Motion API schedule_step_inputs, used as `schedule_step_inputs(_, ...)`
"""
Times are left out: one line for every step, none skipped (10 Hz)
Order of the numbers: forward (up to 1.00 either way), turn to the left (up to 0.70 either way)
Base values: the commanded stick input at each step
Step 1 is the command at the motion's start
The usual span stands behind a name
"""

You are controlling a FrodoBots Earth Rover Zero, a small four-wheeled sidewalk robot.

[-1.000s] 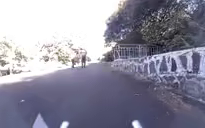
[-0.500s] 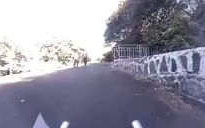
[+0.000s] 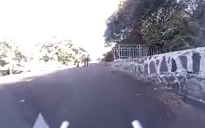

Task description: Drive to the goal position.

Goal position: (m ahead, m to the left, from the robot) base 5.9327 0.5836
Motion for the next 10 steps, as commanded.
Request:
schedule_step_inputs(0.7,0.0)
schedule_step_inputs(0.7,0.0)
schedule_step_inputs(0.7,0.0)
schedule_step_inputs(0.7,0.0)
schedule_step_inputs(0.7,0.0)
schedule_step_inputs(0.7,0.0)
schedule_step_inputs(0.7,0.0)
schedule_step_inputs(0.7,0.0)
schedule_step_inputs(0.7,0.0)
schedule_step_inputs(0.7,0.0)
